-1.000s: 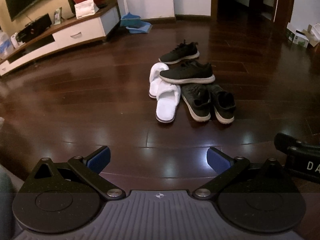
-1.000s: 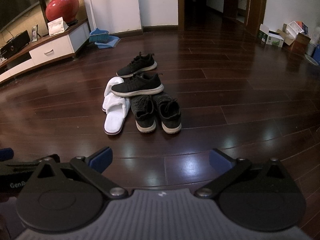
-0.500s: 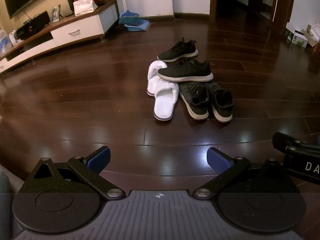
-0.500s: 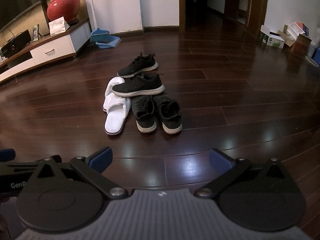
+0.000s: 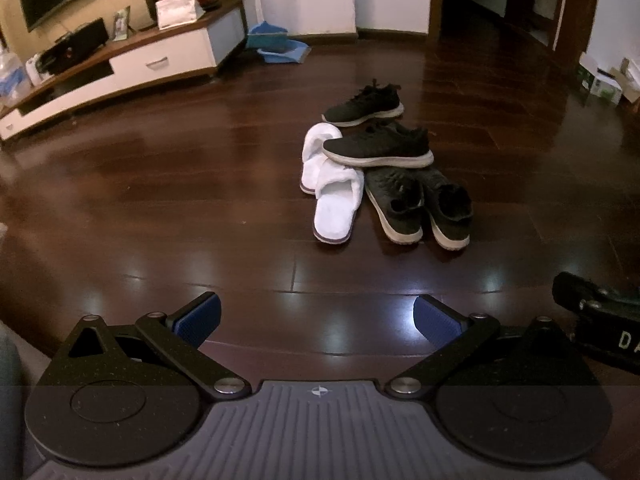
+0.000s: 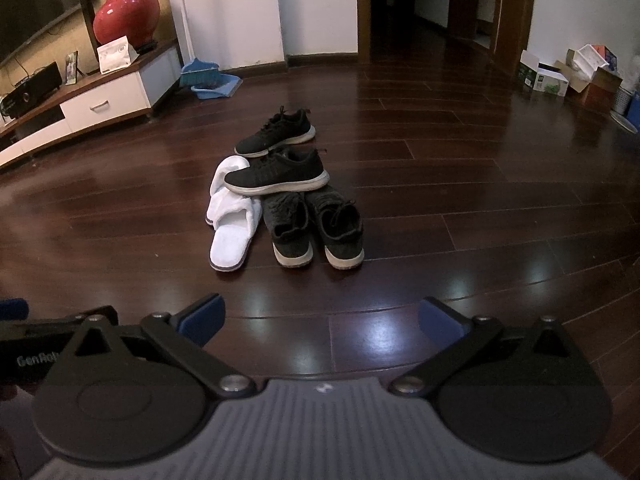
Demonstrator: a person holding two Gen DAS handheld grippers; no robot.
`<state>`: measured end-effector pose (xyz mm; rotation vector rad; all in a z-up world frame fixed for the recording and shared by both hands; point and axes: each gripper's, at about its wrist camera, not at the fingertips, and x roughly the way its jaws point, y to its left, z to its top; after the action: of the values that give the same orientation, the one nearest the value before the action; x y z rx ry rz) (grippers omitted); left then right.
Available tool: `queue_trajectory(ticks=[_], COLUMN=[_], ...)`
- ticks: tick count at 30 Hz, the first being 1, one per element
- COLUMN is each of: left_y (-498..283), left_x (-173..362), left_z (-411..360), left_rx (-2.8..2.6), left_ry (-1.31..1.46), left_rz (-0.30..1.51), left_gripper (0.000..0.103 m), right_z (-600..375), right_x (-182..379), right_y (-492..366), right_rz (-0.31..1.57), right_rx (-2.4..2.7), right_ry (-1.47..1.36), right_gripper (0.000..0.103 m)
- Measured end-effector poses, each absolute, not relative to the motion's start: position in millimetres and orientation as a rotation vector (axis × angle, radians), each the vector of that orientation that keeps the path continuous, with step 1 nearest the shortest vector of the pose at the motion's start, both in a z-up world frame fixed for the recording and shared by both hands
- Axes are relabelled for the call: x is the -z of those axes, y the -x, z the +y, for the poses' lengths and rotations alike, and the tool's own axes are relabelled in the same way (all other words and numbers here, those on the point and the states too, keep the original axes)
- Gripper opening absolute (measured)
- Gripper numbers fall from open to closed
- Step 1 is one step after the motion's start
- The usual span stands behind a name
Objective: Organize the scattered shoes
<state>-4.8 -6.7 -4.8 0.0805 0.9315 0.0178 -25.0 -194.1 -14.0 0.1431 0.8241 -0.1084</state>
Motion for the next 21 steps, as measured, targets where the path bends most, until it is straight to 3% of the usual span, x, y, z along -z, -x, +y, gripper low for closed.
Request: queue_trajectory(ticks=[21], left_y=[-23], left_x=[4], left_z=[-19], left_rx=[-0.035], left_ry=[0.023], left_rz=[0.948], left_gripper=[0.103], right_z=[-205], right_x=[23], right_y=[22], right_rz=[0.793], right_rx=[0.107], right_ry=[-0.189], right_gripper=[0.103])
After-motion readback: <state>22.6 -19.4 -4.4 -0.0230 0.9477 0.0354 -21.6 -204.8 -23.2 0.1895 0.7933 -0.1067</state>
